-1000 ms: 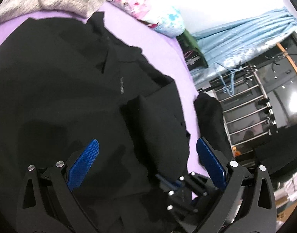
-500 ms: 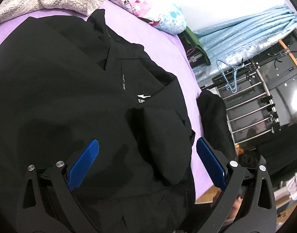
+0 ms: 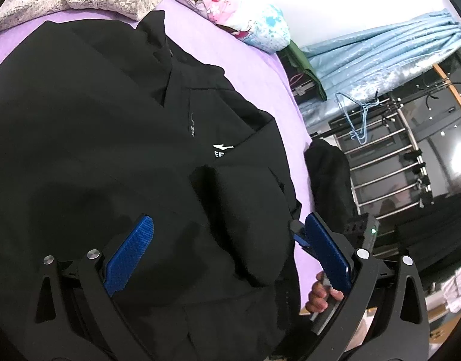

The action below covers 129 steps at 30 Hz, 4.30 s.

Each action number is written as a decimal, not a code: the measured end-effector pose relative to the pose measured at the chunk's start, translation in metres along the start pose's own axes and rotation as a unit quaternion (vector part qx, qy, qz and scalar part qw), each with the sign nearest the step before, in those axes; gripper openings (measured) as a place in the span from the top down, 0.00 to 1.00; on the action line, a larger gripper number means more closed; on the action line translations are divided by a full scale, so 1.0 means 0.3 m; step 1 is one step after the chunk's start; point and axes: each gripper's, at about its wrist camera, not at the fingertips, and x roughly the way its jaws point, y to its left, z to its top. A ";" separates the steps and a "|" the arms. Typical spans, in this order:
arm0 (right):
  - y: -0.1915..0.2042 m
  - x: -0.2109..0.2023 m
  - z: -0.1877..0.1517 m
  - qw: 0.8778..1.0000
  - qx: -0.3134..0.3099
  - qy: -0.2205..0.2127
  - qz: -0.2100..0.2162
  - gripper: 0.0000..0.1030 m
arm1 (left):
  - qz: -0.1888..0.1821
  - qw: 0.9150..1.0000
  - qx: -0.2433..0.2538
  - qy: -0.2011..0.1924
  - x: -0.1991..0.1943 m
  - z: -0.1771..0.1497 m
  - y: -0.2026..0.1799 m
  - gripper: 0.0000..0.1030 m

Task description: Fold large clothes

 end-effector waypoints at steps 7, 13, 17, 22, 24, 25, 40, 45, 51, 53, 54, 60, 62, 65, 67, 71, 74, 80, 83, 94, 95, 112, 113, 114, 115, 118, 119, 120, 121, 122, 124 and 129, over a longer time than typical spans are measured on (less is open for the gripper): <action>0.039 0.061 -0.002 1.000 -0.001 0.014 0.017 0.77 | -0.008 1.000 -0.004 0.007 0.002 -0.004 -0.001 0.06; 0.242 -0.010 -0.025 0.990 -0.138 -0.032 -0.020 0.87 | -0.046 0.998 -0.040 0.023 0.012 -0.008 0.016 0.06; 0.433 -0.049 -0.090 0.963 -0.258 -0.065 -0.041 0.88 | -0.092 0.991 -0.082 0.043 0.007 -0.008 0.029 0.06; 0.619 -0.057 -0.226 0.918 -0.383 -0.081 -0.064 0.89 | -0.136 0.980 -0.135 0.049 -0.026 -0.003 0.057 0.06; 0.688 -0.048 -0.300 0.895 -0.432 -0.081 -0.071 0.89 | -0.138 0.979 -0.145 0.044 -0.052 0.004 0.067 0.06; 0.716 -0.043 -0.336 0.883 -0.456 -0.078 -0.075 0.89 | -0.140 0.977 -0.153 0.043 -0.067 0.007 0.073 0.06; 0.877 0.021 -0.626 0.783 -0.607 -0.078 -0.115 0.89 | -0.125 0.974 -0.183 0.054 -0.179 -0.050 0.179 0.38; 0.906 0.010 -0.640 0.777 -0.613 -0.086 -0.111 0.89 | -0.123 0.974 -0.181 0.054 -0.187 -0.061 0.200 0.64; 0.905 0.000 -0.639 0.773 -0.619 -0.086 -0.109 0.88 | -0.117 0.977 -0.170 0.047 -0.204 -0.065 0.206 0.89; 0.899 -0.023 -0.630 0.782 -0.610 -0.090 -0.091 0.82 | -0.125 0.980 -0.150 0.033 -0.242 -0.059 0.187 0.91; 0.892 -0.038 -0.625 0.788 -0.603 -0.090 -0.084 0.64 | -0.130 0.981 -0.142 0.028 -0.257 -0.056 0.178 0.92; 0.779 -0.156 -0.538 0.838 -0.534 -0.106 -0.046 0.27 | -0.131 0.987 -0.082 -0.032 -0.417 -0.037 0.139 0.92; 0.708 -0.182 -0.481 0.857 -0.500 -0.115 -0.054 0.21 | -0.110 0.991 -0.067 -0.042 -0.449 -0.041 0.141 0.92; 0.575 -0.199 -0.367 0.894 -0.428 -0.114 -0.069 0.20 | -0.050 0.996 -0.052 -0.044 -0.469 -0.061 0.174 0.92; 0.477 -0.201 -0.287 0.918 -0.372 -0.111 -0.078 0.20 | -0.016 0.997 -0.062 -0.036 -0.455 -0.080 0.229 0.92; 0.326 -0.180 -0.165 0.947 -0.292 -0.107 -0.085 0.20 | 0.045 0.994 -0.100 -0.012 -0.392 -0.117 0.362 0.89; 0.215 -0.108 -0.081 0.959 -0.250 -0.089 -0.099 0.20 | 0.116 0.988 -0.097 -0.002 -0.386 -0.117 0.391 0.70; 0.058 -0.008 -0.047 0.965 -0.197 -0.052 -0.162 0.20 | 0.349 0.933 -0.003 -0.086 -0.550 -0.079 0.288 0.45; 0.058 -0.010 -0.040 0.963 -0.197 -0.046 -0.180 0.20 | 0.312 0.944 0.008 -0.108 -0.562 -0.070 0.228 0.44; 0.181 0.034 -0.014 0.948 -0.270 -0.064 -0.155 0.10 | 0.331 0.925 0.181 -0.041 -0.089 -0.152 0.022 0.26; 0.167 0.057 -0.018 0.949 -0.269 -0.054 -0.158 0.10 | 0.340 0.923 0.180 -0.028 -0.056 -0.159 0.044 0.26; 0.087 0.153 -0.058 0.948 -0.261 -0.016 -0.179 0.06 | 0.303 0.944 0.129 -0.015 -0.010 -0.183 0.196 0.22; 0.094 0.130 -0.060 0.950 -0.256 -0.019 -0.177 0.06 | 0.297 0.947 0.120 -0.022 -0.040 -0.186 0.185 0.22; 0.098 0.109 -0.064 0.953 -0.251 -0.022 -0.171 0.06 | 0.291 0.950 0.114 -0.028 -0.067 -0.189 0.173 0.22; 0.099 0.082 -0.069 0.956 -0.243 -0.023 -0.162 0.06 | 0.284 0.952 0.111 -0.037 -0.103 -0.195 0.157 0.21; 0.084 0.004 -0.093 0.964 -0.214 -0.021 -0.156 0.06 | 0.287 0.948 0.116 -0.072 -0.207 -0.223 0.112 0.18; 0.079 -0.027 -0.105 0.966 -0.207 -0.021 -0.154 0.06 | 0.292 0.946 0.116 -0.082 -0.240 -0.243 0.103 0.18; 0.079 -0.063 -0.123 0.967 -0.204 -0.023 -0.154 0.06 | 0.298 0.944 0.113 -0.089 -0.278 -0.267 0.097 0.17; 0.074 -0.093 -0.140 0.966 -0.206 -0.026 -0.155 0.06 | 0.300 0.943 0.109 -0.092 -0.302 -0.284 0.094 0.17; 0.072 -0.122 -0.159 0.965 -0.210 -0.028 -0.158 0.06 | 0.302 0.943 0.104 -0.095 -0.331 -0.310 0.095 0.16; 0.057 -0.183 -0.203 0.961 -0.218 -0.031 -0.169 0.06 | 0.303 0.943 0.090 -0.105 -0.390 -0.361 0.093 0.13; -0.026 -0.293 -0.286 0.965 -0.184 -0.021 -0.184 0.06 | 0.315 0.939 0.071 -0.119 -0.488 -0.476 0.089 0.11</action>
